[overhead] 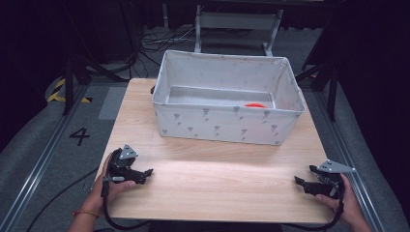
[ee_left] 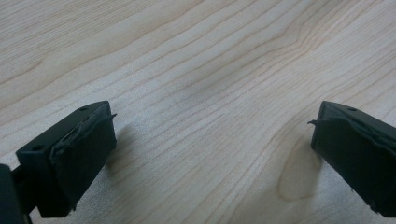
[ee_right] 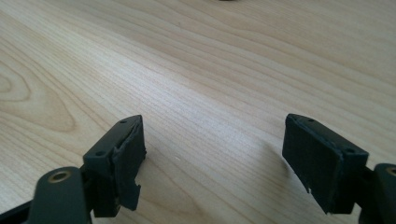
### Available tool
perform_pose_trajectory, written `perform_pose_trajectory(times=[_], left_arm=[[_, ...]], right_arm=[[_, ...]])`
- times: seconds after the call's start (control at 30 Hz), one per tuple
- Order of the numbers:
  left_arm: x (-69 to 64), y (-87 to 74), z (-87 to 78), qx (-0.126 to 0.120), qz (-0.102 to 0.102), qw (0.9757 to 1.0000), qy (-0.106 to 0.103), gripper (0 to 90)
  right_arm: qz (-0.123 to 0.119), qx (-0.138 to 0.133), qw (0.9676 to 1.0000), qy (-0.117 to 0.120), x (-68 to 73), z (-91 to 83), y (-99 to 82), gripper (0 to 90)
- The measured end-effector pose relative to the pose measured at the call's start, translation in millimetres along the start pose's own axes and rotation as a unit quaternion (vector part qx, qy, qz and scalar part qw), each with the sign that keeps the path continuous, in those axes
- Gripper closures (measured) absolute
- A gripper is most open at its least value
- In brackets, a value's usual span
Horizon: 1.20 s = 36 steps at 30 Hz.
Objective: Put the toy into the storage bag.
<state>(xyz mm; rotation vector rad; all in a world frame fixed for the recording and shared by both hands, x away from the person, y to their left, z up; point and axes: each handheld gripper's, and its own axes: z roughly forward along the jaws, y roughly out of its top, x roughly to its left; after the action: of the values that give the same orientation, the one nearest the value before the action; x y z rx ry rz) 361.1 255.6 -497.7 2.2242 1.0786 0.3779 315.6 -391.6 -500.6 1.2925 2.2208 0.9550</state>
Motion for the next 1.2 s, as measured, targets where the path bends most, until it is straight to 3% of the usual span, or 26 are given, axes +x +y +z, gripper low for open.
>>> perform_pose_trajectory(times=[0.03, 1.2], left_arm=[[-0.1, 0.0, 0.0, 0.0, -0.001, 1.0, 0.0, 0.3], [-1.1, -0.4, -0.5, 0.001, -0.009, 0.9999, 0.006, 0.2]], right_arm=[[0.012, -0.005, 0.9999, 0.005, -1.5, 0.7, -1.7, 21.2], [0.008, -0.004, 0.9999, 0.006, -2.0, 1.3, -1.6, 19.7]])
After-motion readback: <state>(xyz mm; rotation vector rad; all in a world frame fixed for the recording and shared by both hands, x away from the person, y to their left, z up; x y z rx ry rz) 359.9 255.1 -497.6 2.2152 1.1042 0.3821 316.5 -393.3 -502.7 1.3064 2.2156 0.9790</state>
